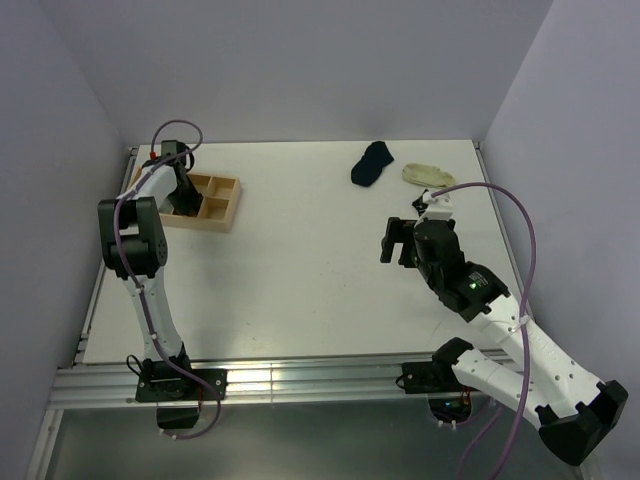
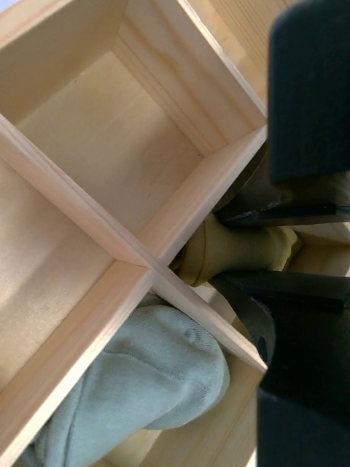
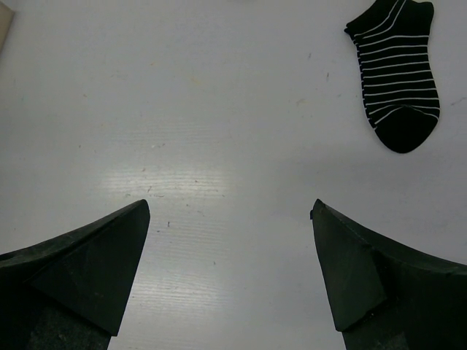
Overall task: Roll the socks
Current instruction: Place the sock in the storage box.
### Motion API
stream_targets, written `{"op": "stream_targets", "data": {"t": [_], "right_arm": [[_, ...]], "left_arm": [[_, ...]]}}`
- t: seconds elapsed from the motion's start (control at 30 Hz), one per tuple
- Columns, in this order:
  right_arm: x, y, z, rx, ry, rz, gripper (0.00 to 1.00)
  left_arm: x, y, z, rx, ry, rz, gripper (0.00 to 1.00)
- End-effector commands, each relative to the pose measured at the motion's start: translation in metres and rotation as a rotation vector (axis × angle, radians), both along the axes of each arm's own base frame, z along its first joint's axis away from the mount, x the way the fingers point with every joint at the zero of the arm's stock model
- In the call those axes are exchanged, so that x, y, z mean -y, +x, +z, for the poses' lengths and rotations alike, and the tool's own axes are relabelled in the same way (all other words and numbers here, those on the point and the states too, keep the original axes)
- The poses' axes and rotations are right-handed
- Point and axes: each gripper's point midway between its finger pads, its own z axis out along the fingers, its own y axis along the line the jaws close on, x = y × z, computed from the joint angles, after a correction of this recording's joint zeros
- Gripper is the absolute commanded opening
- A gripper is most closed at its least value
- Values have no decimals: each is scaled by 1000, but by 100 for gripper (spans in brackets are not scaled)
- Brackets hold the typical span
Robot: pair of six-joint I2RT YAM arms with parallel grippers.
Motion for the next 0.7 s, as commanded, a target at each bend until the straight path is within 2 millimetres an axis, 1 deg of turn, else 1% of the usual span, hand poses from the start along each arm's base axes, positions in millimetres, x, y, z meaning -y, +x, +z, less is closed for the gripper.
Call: {"op": "stream_targets", "data": {"t": [0.0, 0.07, 0.13, 0.17, 0.23, 0.27, 0.37, 0.4, 0.47, 0.5, 0.53, 0.63, 0.67], "right_arm": [[4, 8, 29, 82, 30, -32, 99], [5, 7, 28, 80, 27, -35, 99], [6, 6, 29, 82, 31, -38, 99], [7, 5, 28, 80, 31, -39, 99], [8, 3, 33, 92, 39, -40, 99], [9, 3, 35, 97, 40, -43, 99], [11, 0, 41, 112, 46, -43, 99], [12, -1, 42, 115, 47, -43, 98], [14, -3, 46, 122, 48, -46, 98], [16, -4, 48, 126, 47, -48, 99], [17, -5, 52, 134, 49, -48, 98], [22, -10, 65, 162, 59, -57, 98], [25, -12, 66, 164, 53, -61, 98]], "left_arm": [[2, -2, -17, -73, -32, -32, 0], [0, 0, -21, -75, -48, -28, 0], [-2, -2, -21, -73, -58, -19, 5], [-3, -2, -20, -70, -54, -21, 15], [-3, -3, -12, -55, -46, -23, 23], [-6, -4, -8, -53, -37, -18, 29], [-9, -2, 17, -10, -16, -9, 34], [-10, -3, 22, -10, -12, -5, 36], [-11, -1, 40, 17, -7, -2, 42], [-11, -4, 44, 8, -8, 3, 45], [-11, -1, 54, 28, -10, 3, 51], [-9, -2, 81, 63, -14, 7, 59], [-9, -4, 96, 92, -17, 9, 62]]}}
